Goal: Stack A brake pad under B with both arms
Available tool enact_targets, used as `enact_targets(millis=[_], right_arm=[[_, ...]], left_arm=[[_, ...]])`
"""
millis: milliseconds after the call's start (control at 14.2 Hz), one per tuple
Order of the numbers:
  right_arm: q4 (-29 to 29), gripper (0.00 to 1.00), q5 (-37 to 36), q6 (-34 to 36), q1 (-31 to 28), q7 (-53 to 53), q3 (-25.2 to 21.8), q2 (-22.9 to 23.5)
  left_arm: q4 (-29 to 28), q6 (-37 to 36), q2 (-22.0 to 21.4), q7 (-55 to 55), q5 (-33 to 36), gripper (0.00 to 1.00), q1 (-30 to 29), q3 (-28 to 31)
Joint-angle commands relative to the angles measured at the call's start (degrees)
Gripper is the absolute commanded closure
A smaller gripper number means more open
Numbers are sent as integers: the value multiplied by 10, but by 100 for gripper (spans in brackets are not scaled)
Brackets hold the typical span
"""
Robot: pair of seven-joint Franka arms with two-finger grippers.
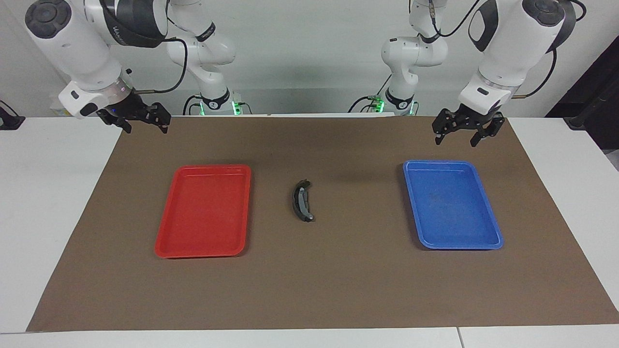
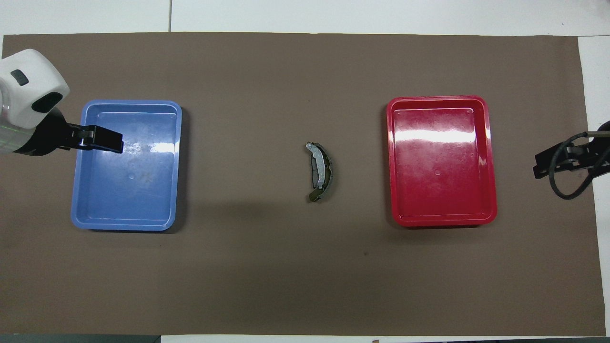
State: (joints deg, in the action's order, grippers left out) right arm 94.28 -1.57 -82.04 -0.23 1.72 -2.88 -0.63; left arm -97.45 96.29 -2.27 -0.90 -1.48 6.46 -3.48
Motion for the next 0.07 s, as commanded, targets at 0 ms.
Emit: enact_targets(millis=[0], right_arm=[[-16, 0, 1, 14, -3, 13, 0, 6]], left_arm=[[-13, 2, -12, 8, -6, 0, -10, -6]])
